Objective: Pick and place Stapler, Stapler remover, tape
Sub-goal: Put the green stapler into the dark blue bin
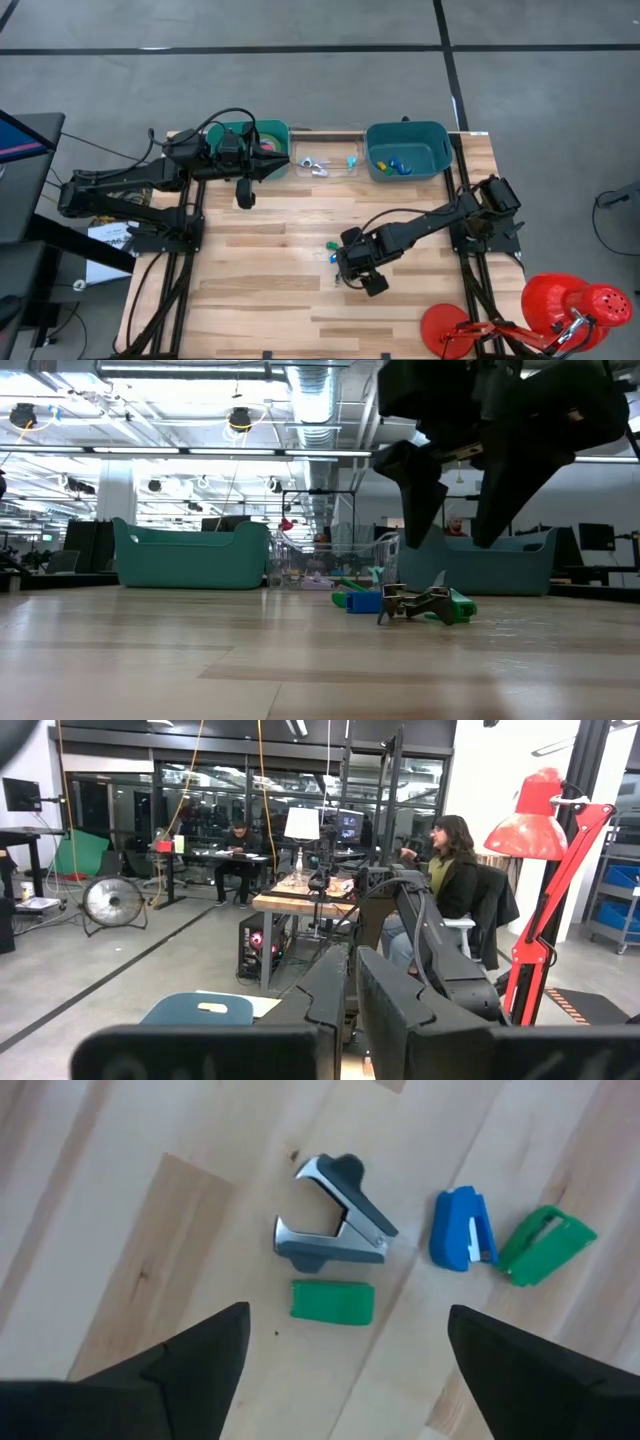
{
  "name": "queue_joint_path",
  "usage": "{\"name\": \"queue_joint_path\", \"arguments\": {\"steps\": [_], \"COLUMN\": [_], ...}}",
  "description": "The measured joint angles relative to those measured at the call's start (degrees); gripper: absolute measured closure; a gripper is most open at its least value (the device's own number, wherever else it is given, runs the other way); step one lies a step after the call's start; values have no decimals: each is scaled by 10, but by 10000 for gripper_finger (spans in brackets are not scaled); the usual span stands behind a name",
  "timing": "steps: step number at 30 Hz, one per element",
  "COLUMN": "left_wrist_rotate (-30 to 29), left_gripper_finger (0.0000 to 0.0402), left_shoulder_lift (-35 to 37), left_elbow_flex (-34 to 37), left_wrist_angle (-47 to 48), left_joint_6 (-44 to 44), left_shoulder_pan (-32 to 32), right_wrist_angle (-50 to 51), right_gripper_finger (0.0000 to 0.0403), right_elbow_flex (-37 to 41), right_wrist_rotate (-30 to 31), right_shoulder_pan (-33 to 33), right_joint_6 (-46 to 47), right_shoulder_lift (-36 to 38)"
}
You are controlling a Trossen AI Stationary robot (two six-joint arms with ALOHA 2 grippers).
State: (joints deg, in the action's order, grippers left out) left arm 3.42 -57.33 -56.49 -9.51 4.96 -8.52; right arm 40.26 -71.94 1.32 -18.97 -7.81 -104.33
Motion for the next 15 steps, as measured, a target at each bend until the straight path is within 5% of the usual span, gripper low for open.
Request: {"name": "queue_joint_path", "arguments": {"steps": [15], "left_wrist_rotate": [0], "left_gripper_finger": [380], "left_shoulder_lift": [-1], "left_elbow_flex": [-1], "left_wrist_angle": [-3], "left_joint_6": [0], "left_shoulder_pan": [0], "right_wrist_angle": [-8], "right_gripper_finger": [72], "right_elbow_flex": [-4], "right_wrist_rotate": [-13], "right_shoulder_pan": [7], "right_joint_6": [-9], "right_shoulder_lift": [-67]}}
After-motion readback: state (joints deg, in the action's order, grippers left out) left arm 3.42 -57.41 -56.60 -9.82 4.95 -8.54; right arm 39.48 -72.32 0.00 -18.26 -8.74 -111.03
